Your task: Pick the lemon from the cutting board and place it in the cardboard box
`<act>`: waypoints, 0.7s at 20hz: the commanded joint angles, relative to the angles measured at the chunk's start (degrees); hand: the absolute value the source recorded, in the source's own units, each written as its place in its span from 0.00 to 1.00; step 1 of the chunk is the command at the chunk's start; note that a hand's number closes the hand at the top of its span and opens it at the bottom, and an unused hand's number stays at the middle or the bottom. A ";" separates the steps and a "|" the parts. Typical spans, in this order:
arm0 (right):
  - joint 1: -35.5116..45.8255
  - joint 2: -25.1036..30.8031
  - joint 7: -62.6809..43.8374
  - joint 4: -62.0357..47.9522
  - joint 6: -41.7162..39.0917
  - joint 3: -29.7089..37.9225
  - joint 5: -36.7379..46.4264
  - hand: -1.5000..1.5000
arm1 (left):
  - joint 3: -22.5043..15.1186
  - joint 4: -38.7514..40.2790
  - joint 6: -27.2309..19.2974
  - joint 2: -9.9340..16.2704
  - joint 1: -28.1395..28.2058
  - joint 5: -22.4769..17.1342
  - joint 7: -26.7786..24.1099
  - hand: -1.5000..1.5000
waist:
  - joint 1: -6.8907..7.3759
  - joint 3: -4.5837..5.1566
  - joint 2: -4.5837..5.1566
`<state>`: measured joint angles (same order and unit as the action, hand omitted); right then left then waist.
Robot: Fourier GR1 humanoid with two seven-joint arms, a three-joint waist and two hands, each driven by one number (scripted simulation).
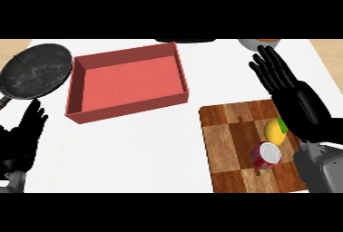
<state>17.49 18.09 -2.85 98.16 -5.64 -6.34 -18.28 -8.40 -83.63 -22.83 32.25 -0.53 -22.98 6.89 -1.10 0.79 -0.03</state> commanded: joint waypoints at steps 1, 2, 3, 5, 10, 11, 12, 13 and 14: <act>-8.26 -0.79 5.69 -0.68 -0.64 0.33 2.96 0.00 | -0.07 -0.23 1.54 1.01 -0.43 2.45 0.56 0.50 | 0.80 -0.82 0.00; -5.26 3.33 1.86 -2.11 -2.11 6.14 -1.83 0.00 | -1.04 3.81 -0.65 0.94 -3.31 5.95 -1.27 0.50 | 0.17 -0.81 0.13; -7.58 3.49 2.08 -3.47 -1.49 7.12 -1.96 0.00 | -0.68 3.76 -1.27 2.57 -3.57 7.34 -1.73 0.50 | -0.12 -0.83 0.16; -9.94 5.88 4.60 -9.82 -2.73 12.24 -3.58 0.00 | -0.45 4.21 -0.65 6.97 -1.44 10.65 -4.71 0.50 | 0.12 -0.96 0.44; -16.93 18.64 12.60 -11.38 -0.33 2.74 26.68 0.00 | -1.61 5.15 -0.54 6.87 -1.95 11.84 -5.15 0.50 | -0.62 -0.95 0.86; -20.19 14.13 21.57 -18.45 0.41 5.90 22.33 0.00 | -2.22 4.71 -0.57 6.75 -2.42 12.46 -4.11 0.50 | 0.05 -1.14 0.70; -23.90 13.20 26.84 -18.16 -2.31 10.45 14.29 0.00 | -2.50 4.01 -1.15 6.50 -1.38 12.73 -3.39 0.50 | -0.83 -1.14 0.20; -21.75 9.97 31.46 -23.16 -1.77 10.43 13.66 0.00 | -2.09 5.65 -0.98 6.02 -2.71 12.94 -5.17 0.50 | -0.06 -1.21 0.66; -21.13 10.83 35.49 -24.85 -5.10 12.65 10.52 0.00 | -3.04 5.62 -0.16 6.24 -2.13 13.67 -5.38 0.50 | 0.25 -1.14 0.48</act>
<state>-0.23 30.86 18.76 81.81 -8.35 2.14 -4.14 -10.30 -78.88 -23.45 38.44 -2.57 -11.17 2.52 -1.43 -0.12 0.45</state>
